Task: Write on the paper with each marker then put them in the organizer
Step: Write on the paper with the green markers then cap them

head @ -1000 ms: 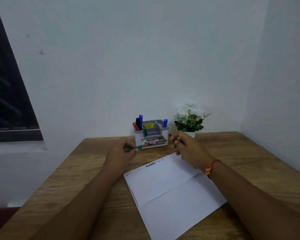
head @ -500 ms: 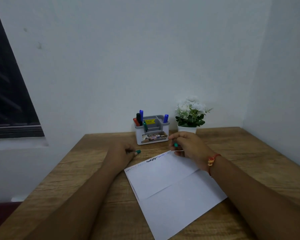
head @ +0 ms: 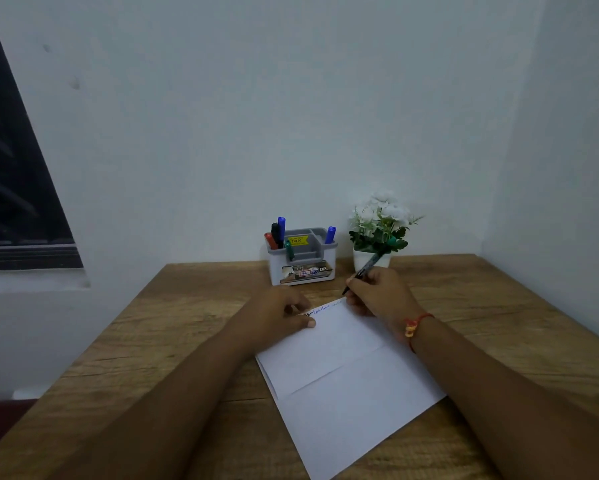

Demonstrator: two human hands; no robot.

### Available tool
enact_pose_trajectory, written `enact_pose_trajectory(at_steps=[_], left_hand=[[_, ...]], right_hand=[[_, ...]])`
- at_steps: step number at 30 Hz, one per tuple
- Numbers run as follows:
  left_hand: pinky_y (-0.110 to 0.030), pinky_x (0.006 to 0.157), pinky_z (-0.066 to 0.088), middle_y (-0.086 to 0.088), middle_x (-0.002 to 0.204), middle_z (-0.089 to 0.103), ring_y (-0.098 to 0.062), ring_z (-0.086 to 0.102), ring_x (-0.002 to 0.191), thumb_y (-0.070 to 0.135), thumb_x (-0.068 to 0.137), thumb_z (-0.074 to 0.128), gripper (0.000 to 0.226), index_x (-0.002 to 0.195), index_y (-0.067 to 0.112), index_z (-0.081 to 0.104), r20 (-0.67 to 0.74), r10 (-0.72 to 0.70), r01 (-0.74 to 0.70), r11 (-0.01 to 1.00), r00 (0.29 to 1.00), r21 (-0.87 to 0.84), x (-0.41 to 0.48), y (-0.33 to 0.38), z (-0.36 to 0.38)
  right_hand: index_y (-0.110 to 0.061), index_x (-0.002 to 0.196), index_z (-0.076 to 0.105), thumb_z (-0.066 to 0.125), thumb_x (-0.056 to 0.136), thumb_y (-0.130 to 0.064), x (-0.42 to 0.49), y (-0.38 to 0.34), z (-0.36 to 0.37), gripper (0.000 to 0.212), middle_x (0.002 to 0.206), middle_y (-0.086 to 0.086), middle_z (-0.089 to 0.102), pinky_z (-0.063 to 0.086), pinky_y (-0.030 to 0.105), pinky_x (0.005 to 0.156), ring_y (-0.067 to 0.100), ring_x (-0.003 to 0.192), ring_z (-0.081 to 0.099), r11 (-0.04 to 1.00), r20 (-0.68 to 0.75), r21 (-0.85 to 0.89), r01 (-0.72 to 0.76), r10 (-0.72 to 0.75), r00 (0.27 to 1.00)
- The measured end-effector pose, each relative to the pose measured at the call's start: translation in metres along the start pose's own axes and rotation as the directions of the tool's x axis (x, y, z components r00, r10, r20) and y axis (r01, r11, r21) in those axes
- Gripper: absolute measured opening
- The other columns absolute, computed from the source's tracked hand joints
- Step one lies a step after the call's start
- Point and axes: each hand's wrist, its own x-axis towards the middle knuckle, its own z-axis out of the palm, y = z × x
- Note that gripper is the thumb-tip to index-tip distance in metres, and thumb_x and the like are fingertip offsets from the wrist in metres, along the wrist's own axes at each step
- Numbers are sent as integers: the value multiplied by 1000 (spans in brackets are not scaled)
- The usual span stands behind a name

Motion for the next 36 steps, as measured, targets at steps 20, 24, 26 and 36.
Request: enact_pose_trajectory(at_steps=[20,24,26,36], left_hand=[[-22,73,47,4,104,71,-8,57,85,36,85,70,32,113,20,71,29,69,-70,996,997,49,-1,-4,2],[-24,75,50,6,100,71,-5,59,83,36,84,71,27,107,21,73,18,38,-39,999,999,17,-2,-4,3],[-23,76,48,9,101,71,-3,59,87,31,88,67,19,104,23,73,26,-7,8,999,1000,-47,-4,-5,-4],[-24,87,52,11,105,70,-4,63,96,22,84,73,24,107,31,71,280,-136,179,975,950,-134,-16,-23,-43]], right_hand=[[-9,100,67,59,98,-19,-29,-20,27,12,87,11,76,61,23,61,18,75,73,988,112,-102,114,-102,988],[-10,85,67,58,94,-15,-30,-14,33,14,76,8,74,60,32,63,16,63,70,986,68,-108,128,-121,990],[-8,79,67,58,91,-15,-27,-9,30,17,68,7,73,59,37,63,14,56,66,985,41,-123,122,-118,992],[-14,83,69,63,92,-13,-61,-37,41,11,76,8,76,58,26,57,14,67,74,972,308,-136,193,-144,940]])
